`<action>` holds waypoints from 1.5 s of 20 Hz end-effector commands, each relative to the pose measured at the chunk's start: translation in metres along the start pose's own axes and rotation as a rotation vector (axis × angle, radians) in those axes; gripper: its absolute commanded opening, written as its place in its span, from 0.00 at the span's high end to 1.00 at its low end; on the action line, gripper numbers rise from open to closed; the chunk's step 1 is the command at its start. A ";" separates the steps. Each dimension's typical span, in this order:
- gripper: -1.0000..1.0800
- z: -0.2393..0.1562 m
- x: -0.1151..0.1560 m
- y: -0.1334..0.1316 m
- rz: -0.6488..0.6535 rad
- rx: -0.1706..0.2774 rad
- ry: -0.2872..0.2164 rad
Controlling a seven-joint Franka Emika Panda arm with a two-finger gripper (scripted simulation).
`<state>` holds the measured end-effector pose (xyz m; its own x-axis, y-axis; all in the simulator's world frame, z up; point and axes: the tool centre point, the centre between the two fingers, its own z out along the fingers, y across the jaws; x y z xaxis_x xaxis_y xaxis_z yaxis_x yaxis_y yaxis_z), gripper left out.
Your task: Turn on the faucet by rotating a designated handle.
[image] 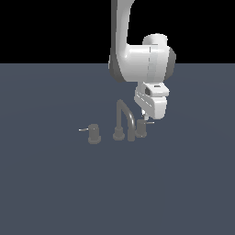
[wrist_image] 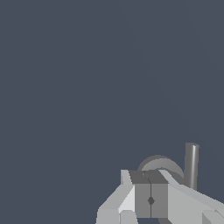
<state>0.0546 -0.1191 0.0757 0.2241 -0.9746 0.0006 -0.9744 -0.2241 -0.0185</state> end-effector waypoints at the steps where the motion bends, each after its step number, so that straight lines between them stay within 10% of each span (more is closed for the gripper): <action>1: 1.00 0.006 0.010 0.014 0.009 -0.009 0.000; 30: 1.00 0.010 -0.019 0.076 0.016 -0.013 0.002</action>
<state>-0.0123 -0.1337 0.0682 0.1938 -0.9809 0.0160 -0.9807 -0.1941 -0.0244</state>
